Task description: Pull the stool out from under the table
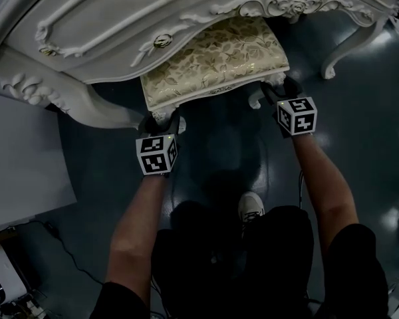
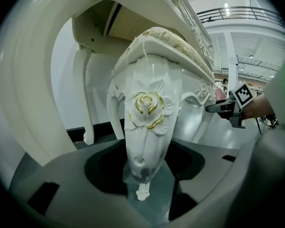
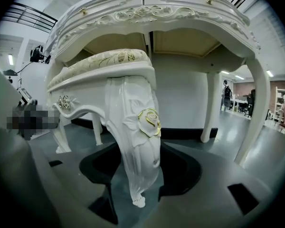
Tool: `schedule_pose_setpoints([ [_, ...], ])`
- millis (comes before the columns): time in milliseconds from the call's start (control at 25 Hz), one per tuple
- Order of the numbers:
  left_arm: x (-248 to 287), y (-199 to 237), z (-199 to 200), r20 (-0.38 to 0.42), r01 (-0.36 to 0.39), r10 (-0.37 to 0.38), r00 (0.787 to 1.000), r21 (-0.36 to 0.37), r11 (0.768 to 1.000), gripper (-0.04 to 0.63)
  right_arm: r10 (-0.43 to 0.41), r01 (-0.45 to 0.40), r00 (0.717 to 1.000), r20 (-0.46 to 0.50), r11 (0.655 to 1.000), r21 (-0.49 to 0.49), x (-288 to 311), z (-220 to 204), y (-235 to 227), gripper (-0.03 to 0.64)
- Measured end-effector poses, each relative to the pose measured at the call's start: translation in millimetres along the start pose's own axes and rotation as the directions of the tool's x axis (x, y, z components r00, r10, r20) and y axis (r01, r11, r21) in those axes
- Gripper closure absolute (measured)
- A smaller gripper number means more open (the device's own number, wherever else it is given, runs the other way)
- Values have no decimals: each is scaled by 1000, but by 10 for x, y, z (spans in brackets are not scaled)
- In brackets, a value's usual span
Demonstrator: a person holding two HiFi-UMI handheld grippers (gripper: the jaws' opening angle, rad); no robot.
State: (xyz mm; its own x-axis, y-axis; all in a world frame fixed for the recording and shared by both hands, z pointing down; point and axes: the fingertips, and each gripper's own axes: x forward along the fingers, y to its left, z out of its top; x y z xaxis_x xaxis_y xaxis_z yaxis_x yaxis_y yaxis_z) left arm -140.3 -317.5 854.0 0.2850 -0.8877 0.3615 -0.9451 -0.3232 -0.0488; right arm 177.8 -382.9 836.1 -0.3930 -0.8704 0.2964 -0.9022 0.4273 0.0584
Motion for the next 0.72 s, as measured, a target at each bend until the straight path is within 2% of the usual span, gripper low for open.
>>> schedule_pose_setpoints([
  [440, -28, -6, -10, 4, -13, 13, 1000, -4, 1000, 350, -7, 7, 1000, 1, 1000, 5, -2, -16, 6, 352],
  [720, -75, -9, -38, 60, -40, 39, 997, 9, 999, 350, -1, 2, 999, 43, 1000, -19, 3, -12, 27, 352],
])
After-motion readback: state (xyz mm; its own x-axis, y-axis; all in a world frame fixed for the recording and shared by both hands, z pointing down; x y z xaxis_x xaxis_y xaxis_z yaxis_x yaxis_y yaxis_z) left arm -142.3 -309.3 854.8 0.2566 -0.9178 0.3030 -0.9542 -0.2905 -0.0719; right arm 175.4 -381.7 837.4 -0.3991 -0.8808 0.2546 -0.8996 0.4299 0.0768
